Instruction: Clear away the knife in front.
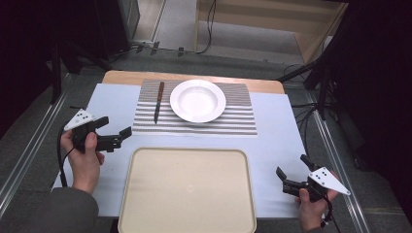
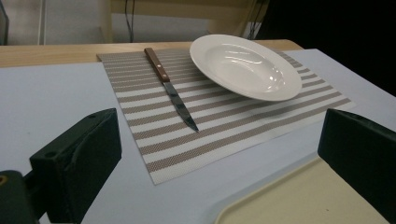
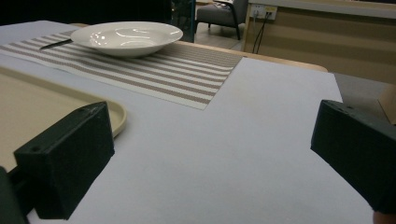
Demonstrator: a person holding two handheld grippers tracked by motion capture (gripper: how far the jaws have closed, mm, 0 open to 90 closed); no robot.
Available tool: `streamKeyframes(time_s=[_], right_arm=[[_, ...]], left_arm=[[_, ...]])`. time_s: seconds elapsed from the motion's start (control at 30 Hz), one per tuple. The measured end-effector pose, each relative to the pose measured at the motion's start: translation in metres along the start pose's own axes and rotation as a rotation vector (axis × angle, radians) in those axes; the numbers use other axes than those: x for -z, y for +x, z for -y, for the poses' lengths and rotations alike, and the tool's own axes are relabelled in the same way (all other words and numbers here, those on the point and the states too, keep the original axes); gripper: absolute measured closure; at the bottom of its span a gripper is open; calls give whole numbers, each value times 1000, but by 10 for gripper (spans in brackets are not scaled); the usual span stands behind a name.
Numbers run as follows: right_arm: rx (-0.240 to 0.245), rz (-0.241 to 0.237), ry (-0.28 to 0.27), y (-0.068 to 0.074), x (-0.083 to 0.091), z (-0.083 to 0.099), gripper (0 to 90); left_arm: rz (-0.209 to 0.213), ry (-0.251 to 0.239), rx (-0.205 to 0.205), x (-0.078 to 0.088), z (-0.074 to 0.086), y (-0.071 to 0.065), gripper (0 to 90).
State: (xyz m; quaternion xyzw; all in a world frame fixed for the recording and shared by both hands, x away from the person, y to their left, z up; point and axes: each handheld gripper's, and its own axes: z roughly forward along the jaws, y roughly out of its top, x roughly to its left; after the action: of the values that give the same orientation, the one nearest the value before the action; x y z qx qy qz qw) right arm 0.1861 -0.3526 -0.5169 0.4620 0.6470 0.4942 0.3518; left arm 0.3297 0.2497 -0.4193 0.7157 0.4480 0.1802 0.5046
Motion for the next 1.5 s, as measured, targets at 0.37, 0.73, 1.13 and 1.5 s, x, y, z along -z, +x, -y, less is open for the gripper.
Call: streamKeyframes(time_s=[0.37, 0.73, 1.13, 1.5], right_arm=[[-1, -6, -2, 0, 1, 0, 0], [6, -2, 2, 0, 0, 1, 0], [-1, 2, -10, 0, 2, 0, 0], [-9, -14, -2, -1, 0, 0, 0]], left_arm=[[4, 40, -5, -27, -25, 5, 0], [-12, 98, -31, -62, -48, 5, 0], [-21, 192, -54, -103, -69, 9, 0], [-68, 253, -4, -137, -78, 18, 86]])
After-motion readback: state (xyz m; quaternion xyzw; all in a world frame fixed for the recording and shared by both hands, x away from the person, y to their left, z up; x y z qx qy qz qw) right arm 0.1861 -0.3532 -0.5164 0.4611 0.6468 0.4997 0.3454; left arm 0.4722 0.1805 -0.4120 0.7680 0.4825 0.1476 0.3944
